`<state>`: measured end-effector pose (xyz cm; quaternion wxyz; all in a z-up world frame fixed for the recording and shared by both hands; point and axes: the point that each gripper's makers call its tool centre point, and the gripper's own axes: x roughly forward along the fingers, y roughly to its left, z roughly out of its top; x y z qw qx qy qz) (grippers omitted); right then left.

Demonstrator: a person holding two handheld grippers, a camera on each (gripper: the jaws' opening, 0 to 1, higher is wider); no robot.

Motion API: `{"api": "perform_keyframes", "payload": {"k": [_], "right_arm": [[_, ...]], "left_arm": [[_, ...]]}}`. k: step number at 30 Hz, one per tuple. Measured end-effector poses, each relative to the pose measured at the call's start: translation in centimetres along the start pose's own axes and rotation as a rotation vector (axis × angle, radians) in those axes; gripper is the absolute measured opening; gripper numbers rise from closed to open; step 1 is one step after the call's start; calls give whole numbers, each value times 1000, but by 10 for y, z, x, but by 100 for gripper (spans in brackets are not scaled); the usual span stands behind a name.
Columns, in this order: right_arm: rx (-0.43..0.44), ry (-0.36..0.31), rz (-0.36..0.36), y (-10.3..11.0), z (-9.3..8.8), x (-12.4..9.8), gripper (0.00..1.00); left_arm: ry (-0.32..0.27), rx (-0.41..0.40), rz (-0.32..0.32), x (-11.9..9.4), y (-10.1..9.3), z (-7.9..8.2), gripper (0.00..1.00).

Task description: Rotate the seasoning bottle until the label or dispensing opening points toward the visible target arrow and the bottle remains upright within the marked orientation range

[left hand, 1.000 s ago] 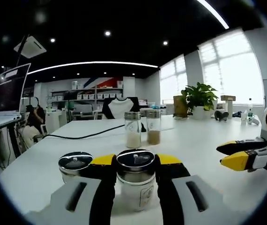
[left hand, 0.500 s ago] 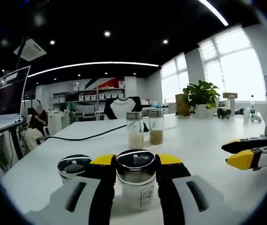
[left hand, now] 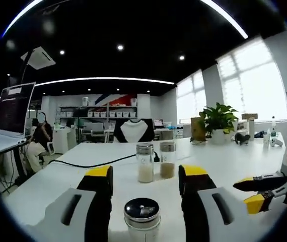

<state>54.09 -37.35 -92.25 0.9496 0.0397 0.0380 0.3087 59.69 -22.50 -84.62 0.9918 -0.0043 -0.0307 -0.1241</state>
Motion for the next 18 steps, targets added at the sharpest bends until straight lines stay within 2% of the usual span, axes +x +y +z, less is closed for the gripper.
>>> {"api": "perform_keyframes", "payload": {"k": [2,4,6,8,10,16,18], "right_arm": [[-10,-1,-3,-1,5,-2,64],[-15,-4,-7,-2,9,-4,70],[-21,-11,-4,-1,13,-4,70],[-21,-19,-5,-2,17,-5,70],[-10,-41,-6,-2,22,-7,70],[-9,-42,-13,-6,22,-9,70],[-6,-35,-21,-8,22,-11,69]], "left_arm": [[3,14,16,1,2,3,66],[0,19,18,6,3,7,70],[-7,17,30,9,4,9,73],[11,28,64,9,7,7,77],[23,33,72,9,6,5,82],[27,29,67,22,5,2,82],[54,45,76,31,8,-3,82]]}}
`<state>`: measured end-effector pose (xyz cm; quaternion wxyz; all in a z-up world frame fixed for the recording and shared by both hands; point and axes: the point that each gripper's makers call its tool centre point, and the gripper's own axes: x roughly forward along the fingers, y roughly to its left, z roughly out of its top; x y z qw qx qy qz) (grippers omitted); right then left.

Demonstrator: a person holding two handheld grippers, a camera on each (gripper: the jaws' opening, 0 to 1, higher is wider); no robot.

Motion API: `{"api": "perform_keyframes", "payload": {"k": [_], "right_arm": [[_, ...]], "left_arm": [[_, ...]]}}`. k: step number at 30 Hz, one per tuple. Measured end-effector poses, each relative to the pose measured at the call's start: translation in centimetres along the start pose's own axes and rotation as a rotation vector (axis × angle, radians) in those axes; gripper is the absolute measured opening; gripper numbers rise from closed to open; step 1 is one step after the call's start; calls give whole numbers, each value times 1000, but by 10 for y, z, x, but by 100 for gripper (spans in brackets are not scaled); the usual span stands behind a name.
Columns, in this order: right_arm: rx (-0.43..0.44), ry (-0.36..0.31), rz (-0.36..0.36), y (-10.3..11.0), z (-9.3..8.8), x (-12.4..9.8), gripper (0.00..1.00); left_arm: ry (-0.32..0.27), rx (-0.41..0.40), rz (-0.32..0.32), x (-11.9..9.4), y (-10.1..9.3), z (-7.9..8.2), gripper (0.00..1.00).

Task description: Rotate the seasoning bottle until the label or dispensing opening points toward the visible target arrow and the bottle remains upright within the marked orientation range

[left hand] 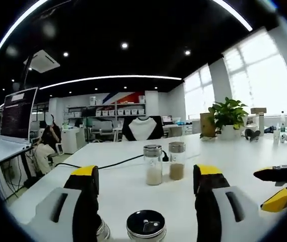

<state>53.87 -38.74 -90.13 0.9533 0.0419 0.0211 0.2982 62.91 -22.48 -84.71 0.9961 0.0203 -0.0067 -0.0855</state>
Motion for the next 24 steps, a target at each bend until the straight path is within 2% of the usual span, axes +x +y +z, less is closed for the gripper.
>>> {"api": "perform_keyframes", "payload": {"k": [7,10,12,17,21,24], "right_arm": [[8,-7,-29,-14,3,-10,69],[9,-10,-39,-18,5,-14,68],[15,-18,-50,-22,7,-18,68],[15,-28,-69,-28,11,-23,67],[8,-31,-79,-32,14,-24,67],[8,-33,-84,-34,16,-26,67]], "left_arm": [[15,-18,-3,16,-12,0,83],[7,-32,-15,25,-10,8,83],[-17,-51,2,29,-5,17,83],[-33,-46,24,43,-2,34,83],[-63,-88,43,46,-4,42,82],[-58,-93,37,57,-9,43,82]]}}
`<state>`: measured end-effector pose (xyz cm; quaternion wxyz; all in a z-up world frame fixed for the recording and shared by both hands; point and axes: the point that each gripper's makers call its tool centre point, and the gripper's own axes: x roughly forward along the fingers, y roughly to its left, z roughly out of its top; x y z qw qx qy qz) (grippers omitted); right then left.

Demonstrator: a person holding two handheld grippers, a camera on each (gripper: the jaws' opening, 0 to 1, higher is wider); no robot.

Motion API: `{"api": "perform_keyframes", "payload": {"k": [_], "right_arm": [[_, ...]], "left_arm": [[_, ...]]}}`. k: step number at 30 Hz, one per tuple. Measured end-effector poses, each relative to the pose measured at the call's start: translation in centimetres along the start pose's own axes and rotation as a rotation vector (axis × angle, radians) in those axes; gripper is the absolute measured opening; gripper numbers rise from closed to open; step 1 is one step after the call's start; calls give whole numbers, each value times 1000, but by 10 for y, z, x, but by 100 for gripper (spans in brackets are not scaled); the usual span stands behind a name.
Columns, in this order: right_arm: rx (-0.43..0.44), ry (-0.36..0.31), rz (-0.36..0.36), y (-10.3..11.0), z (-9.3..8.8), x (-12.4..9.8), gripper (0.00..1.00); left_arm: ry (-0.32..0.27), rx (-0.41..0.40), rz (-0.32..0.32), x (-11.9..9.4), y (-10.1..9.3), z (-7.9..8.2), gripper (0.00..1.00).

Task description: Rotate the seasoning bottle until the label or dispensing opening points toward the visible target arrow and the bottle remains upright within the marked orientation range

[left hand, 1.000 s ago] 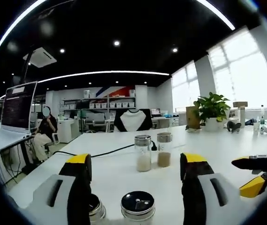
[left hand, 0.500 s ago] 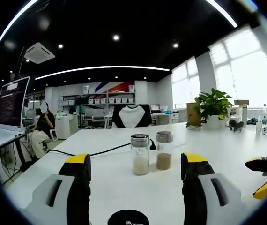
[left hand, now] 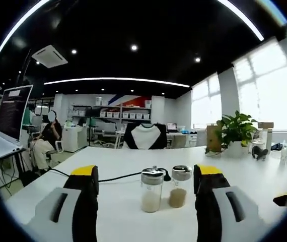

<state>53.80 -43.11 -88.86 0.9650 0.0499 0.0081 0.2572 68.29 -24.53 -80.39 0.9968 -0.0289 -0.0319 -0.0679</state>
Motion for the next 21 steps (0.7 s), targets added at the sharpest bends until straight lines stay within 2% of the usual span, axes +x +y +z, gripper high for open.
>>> {"api": "perform_keyframes", "payload": {"k": [6,7,12,15,21], "right_arm": [[13,-55,42,6,13,-2,68],[7,-54,42,6,13,-2,68],[-8,-46,41,5,12,-2,68],[-38,-45,24,0,11,-1,67],[-48,-29,20,-5,8,4,67]], "left_arm": [[18,39,27,23,-4,-13,83],[48,35,31,28,-4,-21,83],[83,34,15,51,-11,-38,83],[104,52,24,54,-14,-52,81],[110,12,25,66,-12,-63,81]]}}
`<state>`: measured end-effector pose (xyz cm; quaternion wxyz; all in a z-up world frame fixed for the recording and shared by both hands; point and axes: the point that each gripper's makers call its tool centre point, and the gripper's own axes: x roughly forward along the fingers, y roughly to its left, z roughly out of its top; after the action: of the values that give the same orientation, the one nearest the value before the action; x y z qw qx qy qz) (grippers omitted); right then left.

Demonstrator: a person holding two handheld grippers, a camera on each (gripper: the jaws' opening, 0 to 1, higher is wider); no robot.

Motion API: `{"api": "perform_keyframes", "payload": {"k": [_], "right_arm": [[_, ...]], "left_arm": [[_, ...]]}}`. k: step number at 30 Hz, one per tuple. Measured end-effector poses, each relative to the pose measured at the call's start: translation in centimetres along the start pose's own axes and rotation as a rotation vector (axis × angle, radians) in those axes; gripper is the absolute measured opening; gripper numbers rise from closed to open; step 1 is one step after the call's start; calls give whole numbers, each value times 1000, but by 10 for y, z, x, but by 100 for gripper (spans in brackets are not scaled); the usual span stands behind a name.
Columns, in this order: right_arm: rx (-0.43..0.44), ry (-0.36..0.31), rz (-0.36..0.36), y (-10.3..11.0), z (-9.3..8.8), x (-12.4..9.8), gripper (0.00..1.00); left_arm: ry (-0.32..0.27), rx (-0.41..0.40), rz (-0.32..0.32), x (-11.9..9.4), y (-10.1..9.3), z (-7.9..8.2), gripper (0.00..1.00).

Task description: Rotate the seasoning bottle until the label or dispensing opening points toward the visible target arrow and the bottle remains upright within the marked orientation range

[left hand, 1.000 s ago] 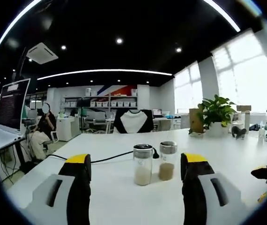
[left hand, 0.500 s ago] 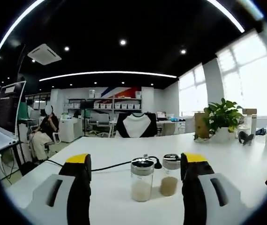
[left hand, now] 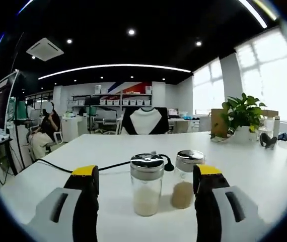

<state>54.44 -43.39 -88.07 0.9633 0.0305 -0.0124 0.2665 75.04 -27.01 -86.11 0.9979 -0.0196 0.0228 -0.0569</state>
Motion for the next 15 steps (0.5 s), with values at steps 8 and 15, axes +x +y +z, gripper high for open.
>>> {"api": "perform_keyframes", "payload": {"k": [8,15], "right_arm": [[4,-9,-43,-12,3,2,66],[-10,9,-48,-14,0,7,66]], "left_arm": [[-10,-8,6,21,-1,-2,75],[-3,-9,36,35,5,-2,74]]}}
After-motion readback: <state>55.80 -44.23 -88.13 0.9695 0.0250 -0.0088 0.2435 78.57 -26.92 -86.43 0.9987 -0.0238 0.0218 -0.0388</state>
